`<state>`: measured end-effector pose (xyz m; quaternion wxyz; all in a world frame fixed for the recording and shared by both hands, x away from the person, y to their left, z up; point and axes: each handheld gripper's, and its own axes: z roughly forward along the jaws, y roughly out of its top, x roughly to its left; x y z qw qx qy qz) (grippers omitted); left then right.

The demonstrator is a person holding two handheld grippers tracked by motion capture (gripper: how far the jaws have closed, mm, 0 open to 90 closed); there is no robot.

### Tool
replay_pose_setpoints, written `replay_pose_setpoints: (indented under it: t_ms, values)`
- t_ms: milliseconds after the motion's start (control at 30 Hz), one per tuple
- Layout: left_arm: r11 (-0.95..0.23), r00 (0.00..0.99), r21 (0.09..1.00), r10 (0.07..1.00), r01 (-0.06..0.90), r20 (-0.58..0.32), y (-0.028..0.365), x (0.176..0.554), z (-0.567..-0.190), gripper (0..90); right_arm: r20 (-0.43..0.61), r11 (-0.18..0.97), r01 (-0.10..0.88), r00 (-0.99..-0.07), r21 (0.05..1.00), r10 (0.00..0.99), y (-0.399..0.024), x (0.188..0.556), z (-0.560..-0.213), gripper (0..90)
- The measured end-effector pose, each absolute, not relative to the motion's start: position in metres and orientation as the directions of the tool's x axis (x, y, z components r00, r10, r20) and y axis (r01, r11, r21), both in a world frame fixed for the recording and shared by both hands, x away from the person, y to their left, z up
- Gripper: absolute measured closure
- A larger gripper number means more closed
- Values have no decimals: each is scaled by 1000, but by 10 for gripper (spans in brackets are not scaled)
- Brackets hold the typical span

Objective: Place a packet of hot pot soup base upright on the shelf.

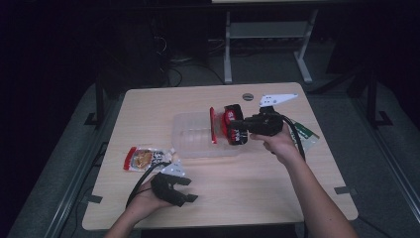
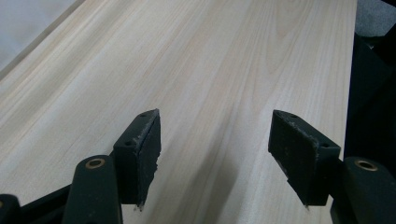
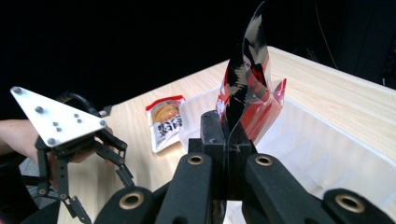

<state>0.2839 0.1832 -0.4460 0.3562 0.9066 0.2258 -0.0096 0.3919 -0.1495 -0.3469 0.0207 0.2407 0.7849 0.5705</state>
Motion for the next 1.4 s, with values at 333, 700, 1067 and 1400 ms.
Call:
replay_pose_setpoints:
  t_ms: [333, 700, 1067, 1400]
  values:
    - [-637, 890, 637, 412, 434, -195, 183, 284, -448, 341, 257, 242, 384, -866, 891, 429, -155, 396, -360, 900]
    - [-646, 892, 629, 407, 432, -195, 183, 284, -450, 341, 270, 235, 395, -862, 888, 430, -153, 397, -367, 900]
    - [-652, 893, 624, 405, 431, -193, 182, 285, -450, 341, 267, 231, 391, -862, 891, 431, -147, 397, -369, 900]
    - [-652, 895, 625, 402, 429, -195, 182, 285, -450, 341, 263, 237, 395, -858, 888, 442, -141, 398, -373, 900]
